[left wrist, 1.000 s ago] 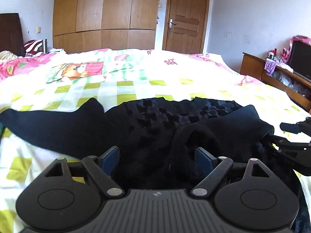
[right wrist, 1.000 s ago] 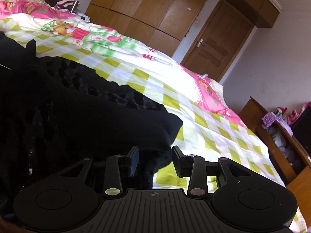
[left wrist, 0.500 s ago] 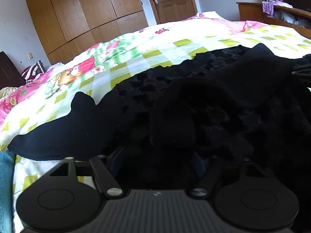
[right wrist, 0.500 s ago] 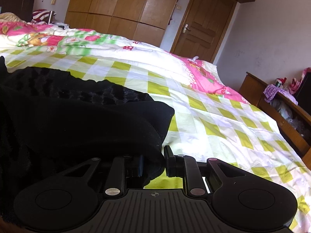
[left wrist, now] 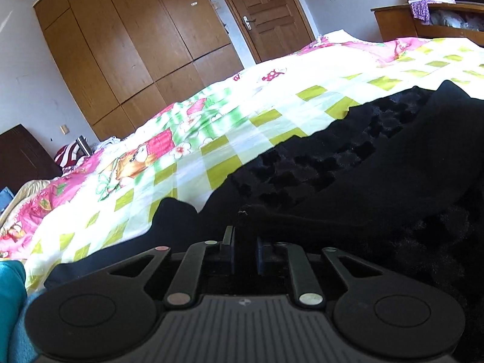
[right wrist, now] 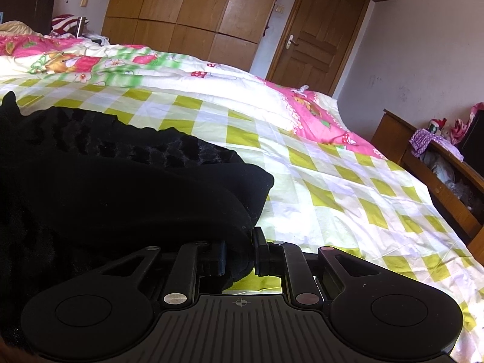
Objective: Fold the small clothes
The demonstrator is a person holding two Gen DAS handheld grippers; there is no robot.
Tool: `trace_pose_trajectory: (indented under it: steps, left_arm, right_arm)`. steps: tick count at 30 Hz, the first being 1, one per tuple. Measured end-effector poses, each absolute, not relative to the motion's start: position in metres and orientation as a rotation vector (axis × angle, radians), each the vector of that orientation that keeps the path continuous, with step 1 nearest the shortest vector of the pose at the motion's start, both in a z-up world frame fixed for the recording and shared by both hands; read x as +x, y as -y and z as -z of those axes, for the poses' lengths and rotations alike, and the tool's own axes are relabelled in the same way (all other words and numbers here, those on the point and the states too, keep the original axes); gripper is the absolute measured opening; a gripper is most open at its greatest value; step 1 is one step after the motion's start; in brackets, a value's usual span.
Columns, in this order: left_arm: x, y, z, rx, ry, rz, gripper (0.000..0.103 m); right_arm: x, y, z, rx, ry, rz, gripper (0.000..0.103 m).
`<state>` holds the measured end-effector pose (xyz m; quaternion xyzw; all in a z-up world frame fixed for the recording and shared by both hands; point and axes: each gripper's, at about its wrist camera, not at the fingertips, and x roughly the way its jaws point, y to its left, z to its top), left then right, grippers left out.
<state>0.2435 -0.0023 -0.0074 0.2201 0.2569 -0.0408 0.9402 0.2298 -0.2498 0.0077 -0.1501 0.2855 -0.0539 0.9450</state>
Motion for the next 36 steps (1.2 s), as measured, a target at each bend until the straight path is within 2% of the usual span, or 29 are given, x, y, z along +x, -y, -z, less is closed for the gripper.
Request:
trace_pose_trajectory:
  steps: [4, 6, 10, 14, 19, 23, 28, 30, 33, 35, 36]
  left_arm:
    - [0.253, 0.003, -0.009, 0.411, -0.441, 0.069, 0.028]
    - [0.256, 0.003, 0.002, 0.435, -0.472, 0.062, 0.028]
    - [0.247, -0.013, 0.031, 0.491, -0.577, 0.021, 0.029]
    - [0.226, -0.037, 0.026, 0.46, -0.598, -0.007, 0.034]
    - [0.211, -0.055, 0.003, 0.352, -0.601, 0.028, 0.035]
    - [0.214, -0.04, -0.015, 0.304, -0.56, 0.118, 0.044]
    - [0.229, -0.021, -0.003, 0.347, -0.582, 0.212, 0.047]
    - [0.237, -0.016, 0.003, 0.352, -0.605, 0.23, 0.053]
    - [0.251, -0.012, 0.015, 0.359, -0.646, 0.236, 0.056]
    - [0.261, -0.015, 0.018, 0.327, -0.68, 0.246, 0.055]
    - [0.267, -0.016, 0.017, 0.31, -0.691, 0.249, 0.051]
  right_arm:
    - [0.225, 0.257, -0.011, -0.28, -0.618, 0.092, 0.015]
    - [0.221, 0.254, -0.002, -0.333, -0.653, 0.087, 0.016]
    - [0.191, 0.244, -0.007, -0.439, -0.621, 0.046, 0.027]
    - [0.17, 0.254, -0.038, -0.394, -0.573, -0.008, 0.027]
    - [0.226, 0.264, -0.056, -0.335, -0.576, -0.08, 0.027]
    - [0.288, 0.255, -0.037, -0.53, -0.611, -0.166, 0.026]
    - [0.328, 0.254, -0.02, -0.619, -0.742, -0.313, 0.029]
    - [0.335, 0.251, -0.007, -0.644, -0.782, -0.333, 0.029]
    - [0.333, 0.247, -0.002, -0.651, -0.785, -0.312, 0.021]
    - [0.329, 0.249, -0.003, -0.642, -0.776, -0.283, 0.01]
    - [0.328, 0.251, -0.005, -0.621, -0.774, -0.266, 0.008]
